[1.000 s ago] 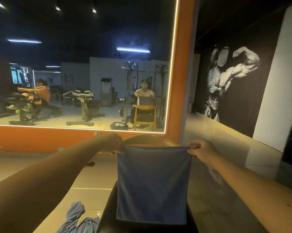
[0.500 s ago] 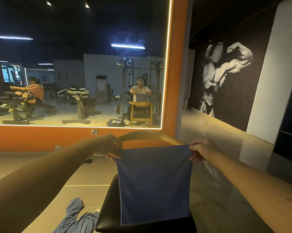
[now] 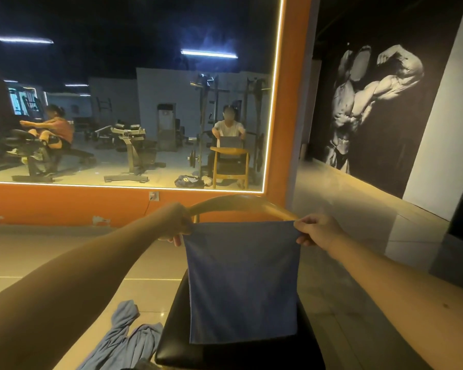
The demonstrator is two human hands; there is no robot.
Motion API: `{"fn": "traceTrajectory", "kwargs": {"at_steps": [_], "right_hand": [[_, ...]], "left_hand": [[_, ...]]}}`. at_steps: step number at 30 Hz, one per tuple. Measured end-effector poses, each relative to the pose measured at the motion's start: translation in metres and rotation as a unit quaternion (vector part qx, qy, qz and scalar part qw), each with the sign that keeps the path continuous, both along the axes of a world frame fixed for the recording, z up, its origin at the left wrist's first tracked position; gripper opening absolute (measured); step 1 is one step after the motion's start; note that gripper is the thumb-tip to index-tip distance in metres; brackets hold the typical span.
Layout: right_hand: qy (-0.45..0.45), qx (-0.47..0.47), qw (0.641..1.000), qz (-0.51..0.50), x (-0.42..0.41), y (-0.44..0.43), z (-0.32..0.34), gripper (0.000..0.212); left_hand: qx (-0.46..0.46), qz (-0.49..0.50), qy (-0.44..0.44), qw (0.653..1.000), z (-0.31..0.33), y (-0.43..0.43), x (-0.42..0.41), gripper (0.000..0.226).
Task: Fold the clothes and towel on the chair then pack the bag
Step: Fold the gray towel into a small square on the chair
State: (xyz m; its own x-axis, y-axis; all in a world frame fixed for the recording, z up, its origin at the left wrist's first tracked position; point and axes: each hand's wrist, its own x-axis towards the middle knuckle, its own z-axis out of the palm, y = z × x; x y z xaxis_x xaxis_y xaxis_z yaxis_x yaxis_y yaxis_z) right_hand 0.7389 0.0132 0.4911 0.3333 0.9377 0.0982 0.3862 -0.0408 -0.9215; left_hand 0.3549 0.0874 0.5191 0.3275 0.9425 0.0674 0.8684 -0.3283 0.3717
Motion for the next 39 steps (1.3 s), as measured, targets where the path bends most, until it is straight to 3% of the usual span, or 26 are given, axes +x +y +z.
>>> {"fn": "traceTrajectory", "kwargs": {"at_steps": [7, 11, 15, 19, 23, 26, 28, 32, 35, 37, 39], "right_hand": [[0.123, 0.05, 0.989, -0.071, -0.015, 0.068, -0.012, 0.003], [0.184, 0.102, 0.974, -0.086, -0.015, 0.084, -0.005, 0.008], [0.189, 0.114, 0.971, -0.089, -0.019, 0.07, -0.022, 0.007], [0.123, 0.063, 0.988, -0.074, -0.024, 0.042, -0.088, 0.003], [-0.008, -0.081, 0.997, -0.017, -0.022, -0.006, -0.179, 0.004], [-0.139, -0.224, 0.96, 0.09, -0.016, -0.039, -0.233, 0.003], [-0.201, -0.261, 0.934, 0.136, -0.013, -0.049, -0.25, 0.003], [-0.257, -0.278, 0.91, 0.167, -0.014, -0.048, -0.252, 0.006], [-0.218, -0.291, 0.919, 0.153, -0.017, -0.026, -0.251, 0.024], [-0.187, -0.236, 0.949, 0.092, -0.019, 0.001, -0.259, 0.03], [-0.203, -0.182, 0.961, 0.036, -0.026, 0.03, -0.261, 0.014]], "left_hand": [[0.048, 0.096, -0.128, 0.986, -0.022, 0.054, 0.018, 0.006], [0.133, 0.099, -0.175, 0.971, -0.02, 0.061, 0.028, 0.012], [0.159, 0.083, -0.199, 0.963, -0.046, 0.042, 0.029, 0.007], [0.094, 0.056, -0.148, 0.983, -0.12, 0.016, 0.022, 0.006], [-0.024, 0.01, 0.011, 1.0, -0.209, -0.017, 0.009, 0.009], [-0.057, -0.06, 0.131, 0.988, -0.257, -0.046, 0.002, 0.022], [-0.057, -0.113, 0.17, 0.977, -0.268, -0.06, 0.003, 0.027], [-0.069, -0.171, 0.188, 0.965, -0.277, -0.06, 0.001, 0.027], [-0.114, -0.169, 0.206, 0.957, -0.282, -0.045, 0.005, 0.034], [-0.111, -0.116, 0.144, 0.976, -0.286, -0.026, 0.012, 0.037], [-0.081, -0.046, 0.062, 0.994, -0.29, 0.001, 0.024, 0.028]]}}
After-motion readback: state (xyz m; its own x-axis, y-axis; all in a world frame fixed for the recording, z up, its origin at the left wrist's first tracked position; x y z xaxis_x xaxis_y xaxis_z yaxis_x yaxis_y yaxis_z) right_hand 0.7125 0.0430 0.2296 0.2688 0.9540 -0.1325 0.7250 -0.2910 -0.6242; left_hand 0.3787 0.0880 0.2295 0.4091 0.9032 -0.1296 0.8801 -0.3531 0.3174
